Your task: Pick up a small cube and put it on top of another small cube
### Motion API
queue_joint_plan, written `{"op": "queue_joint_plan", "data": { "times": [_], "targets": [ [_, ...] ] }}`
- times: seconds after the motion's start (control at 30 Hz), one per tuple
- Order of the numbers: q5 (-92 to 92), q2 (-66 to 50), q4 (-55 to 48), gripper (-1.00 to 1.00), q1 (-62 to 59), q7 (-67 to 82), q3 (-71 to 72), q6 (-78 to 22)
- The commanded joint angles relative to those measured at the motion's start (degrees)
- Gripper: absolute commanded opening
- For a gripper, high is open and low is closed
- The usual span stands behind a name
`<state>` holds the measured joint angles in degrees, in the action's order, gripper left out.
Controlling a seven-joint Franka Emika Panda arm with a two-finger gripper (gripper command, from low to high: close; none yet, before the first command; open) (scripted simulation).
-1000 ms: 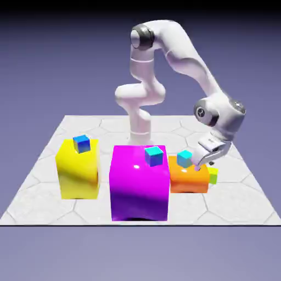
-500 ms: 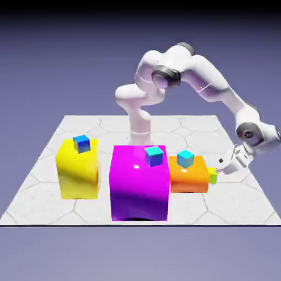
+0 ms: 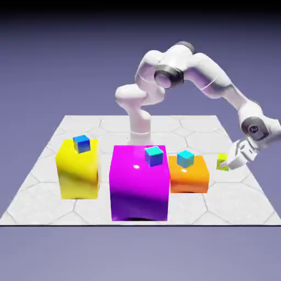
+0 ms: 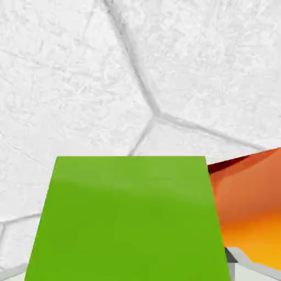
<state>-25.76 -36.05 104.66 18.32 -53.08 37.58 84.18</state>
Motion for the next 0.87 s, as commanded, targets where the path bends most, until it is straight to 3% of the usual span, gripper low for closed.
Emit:
{"op": "queue_joint_plan", "data": {
  "times": [0.0,0.33,0.5,0.77,0.8,0.83],
  "targets": [
    [1.4,1.9,-0.9,-1.00,-0.3,1.1,-2.1,-1.4],
    [15.2,19.6,-10.2,-1.00,-4.4,12.8,-22.8,-15.1],
    [14.5,16.7,-15.5,-1.00,-11.4,19.8,-31.0,-21.8],
    [14.8,21.2,-0.9,-1.00,-12.5,19.2,-31.4,-11.7],
    [14.8,21.2,-0.9,1.00,-12.5,19.2,-31.4,-11.7],
    [14.8,21.2,-0.9,1.00,-12.5,19.2,-31.4,-11.7]
  ]
}}
